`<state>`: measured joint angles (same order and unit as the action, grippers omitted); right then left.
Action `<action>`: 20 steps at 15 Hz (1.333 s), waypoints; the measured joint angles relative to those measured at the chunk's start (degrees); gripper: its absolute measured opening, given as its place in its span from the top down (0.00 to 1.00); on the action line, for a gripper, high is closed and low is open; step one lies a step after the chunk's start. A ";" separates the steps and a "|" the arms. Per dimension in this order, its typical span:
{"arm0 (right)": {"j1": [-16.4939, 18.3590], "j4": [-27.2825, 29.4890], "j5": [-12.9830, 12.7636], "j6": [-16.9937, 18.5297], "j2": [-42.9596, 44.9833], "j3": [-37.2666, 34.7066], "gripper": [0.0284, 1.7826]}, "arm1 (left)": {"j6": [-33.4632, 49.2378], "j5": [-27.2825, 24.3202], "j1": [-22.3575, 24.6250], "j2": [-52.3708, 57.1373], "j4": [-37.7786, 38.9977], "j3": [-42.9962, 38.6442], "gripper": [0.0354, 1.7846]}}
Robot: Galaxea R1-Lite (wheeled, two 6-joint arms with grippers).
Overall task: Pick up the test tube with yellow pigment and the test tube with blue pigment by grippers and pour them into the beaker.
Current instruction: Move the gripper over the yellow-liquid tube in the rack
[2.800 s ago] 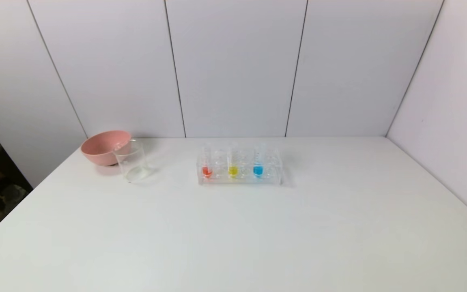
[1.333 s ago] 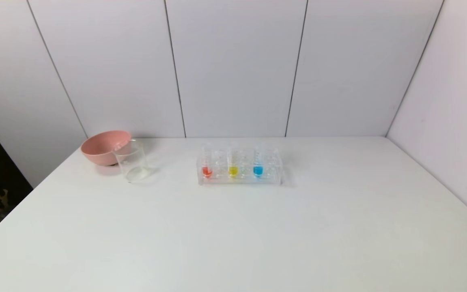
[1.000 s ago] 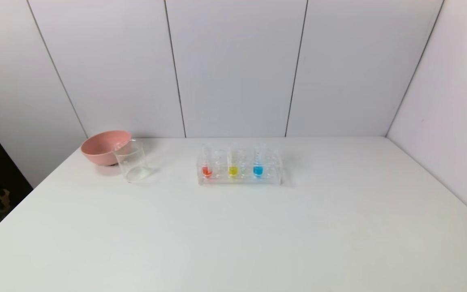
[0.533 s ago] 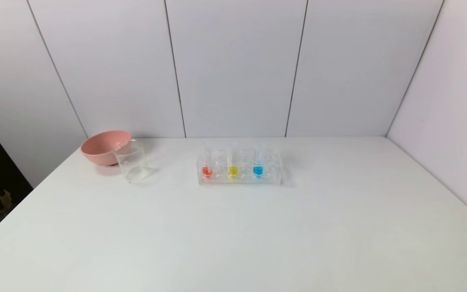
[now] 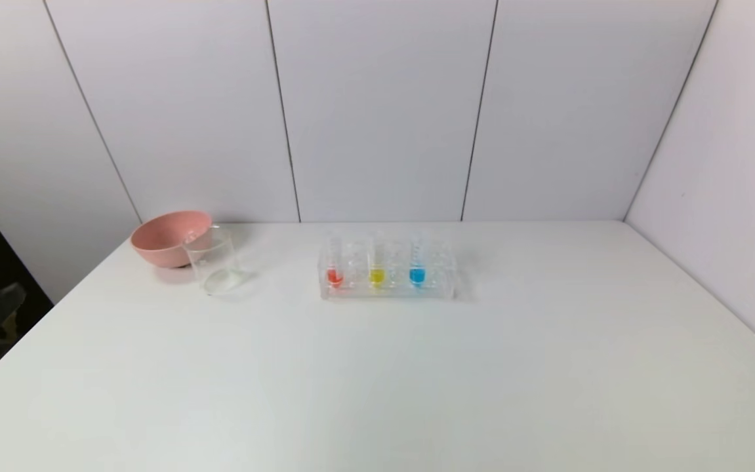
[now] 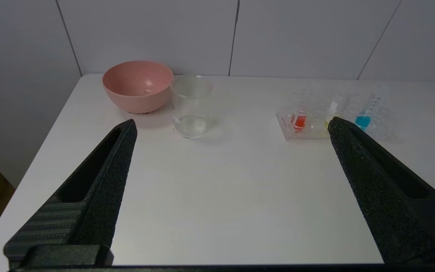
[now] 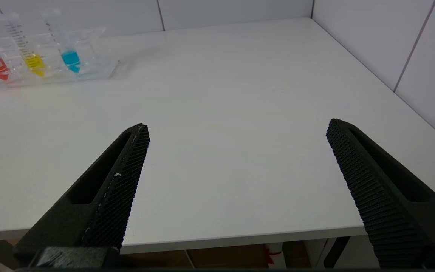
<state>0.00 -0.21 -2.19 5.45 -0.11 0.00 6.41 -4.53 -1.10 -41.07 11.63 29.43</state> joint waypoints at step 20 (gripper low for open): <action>0.00 0.00 0.00 -0.02 0.00 0.00 0.04 | 2.12 44.43 -45.04 -62.37 44.48 19.41 0.01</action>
<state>0.00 -0.21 -2.19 5.42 -0.11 0.00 8.53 39.90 -46.14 -103.44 56.11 48.84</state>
